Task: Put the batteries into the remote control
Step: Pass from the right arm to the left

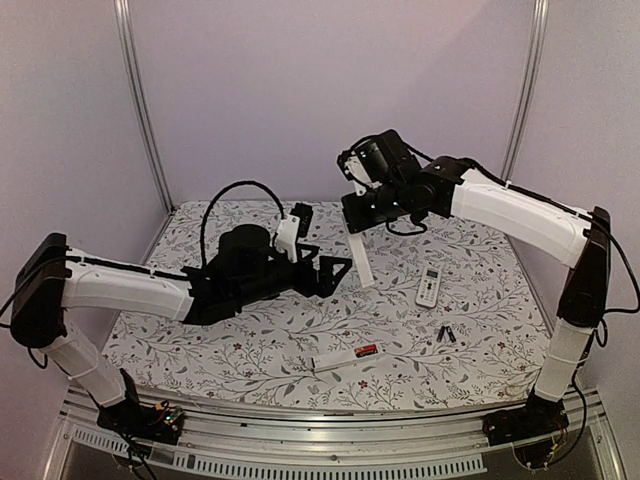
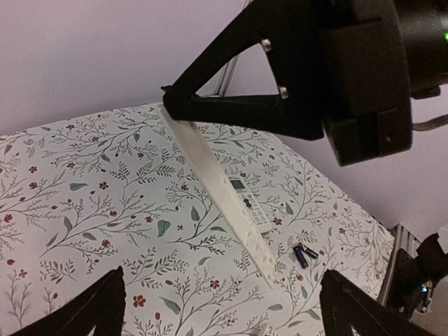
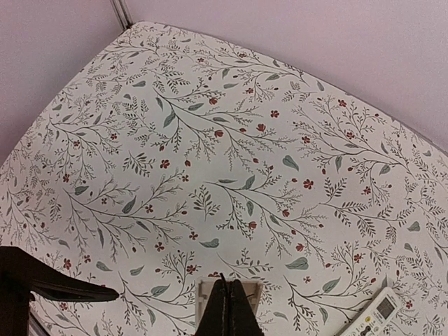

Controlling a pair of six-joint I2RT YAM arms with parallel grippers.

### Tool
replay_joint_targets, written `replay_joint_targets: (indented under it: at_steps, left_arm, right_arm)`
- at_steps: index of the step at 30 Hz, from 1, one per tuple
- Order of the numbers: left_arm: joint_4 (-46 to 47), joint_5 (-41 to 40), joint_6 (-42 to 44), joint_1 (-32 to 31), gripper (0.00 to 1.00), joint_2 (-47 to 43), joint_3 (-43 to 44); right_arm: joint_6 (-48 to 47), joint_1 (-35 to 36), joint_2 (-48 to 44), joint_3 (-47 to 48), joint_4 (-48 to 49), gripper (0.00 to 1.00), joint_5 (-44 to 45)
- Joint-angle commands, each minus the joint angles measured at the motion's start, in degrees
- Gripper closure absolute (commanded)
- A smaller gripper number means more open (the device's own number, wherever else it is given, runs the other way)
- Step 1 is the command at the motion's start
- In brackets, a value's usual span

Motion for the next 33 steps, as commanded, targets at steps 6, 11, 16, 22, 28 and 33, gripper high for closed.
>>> replay_joint_targets:
  at_steps: [6, 11, 16, 22, 28, 33]
  left_arm:
    - [-5.1, -5.3, -1.3, -0.7, 0.14, 8.7, 12.2]
    - [-3.4, -5.6, -0.3, -0.6, 0.26, 8.7, 12.7]
    - [-3.1, -5.7, -0.3, -0.6, 0.34, 8.4, 12.2]
    - [-2.3, -5.1, -1.8, 0.1, 0.51, 7.9, 11.2]
    - [-1.6, -3.6, -1.4, 0.2, 0.58, 7.4, 11.5]
    - [-1.6, -1.8, -5.8, 1.9, 0.62, 7.0, 10.6]
  right_arm:
    - [2.4, 2.0, -0.6, 3.0, 1.2, 1.00, -1.9]
    - [2.4, 2.2, -1.0, 3.1, 1.6, 1.00, -3.2]
    - [2.5, 2.2, -1.2, 3.3, 2.2, 1.00, -4.7]
    - [2.1, 2.2, -1.5, 3.3, 2.5, 1.00, -5.0]
    - [1.9, 2.2, -1.8, 3.2, 2.9, 1.00, -4.9]
    - [2.2, 2.2, -2.5, 3.2, 3.5, 1.00, -5.3]
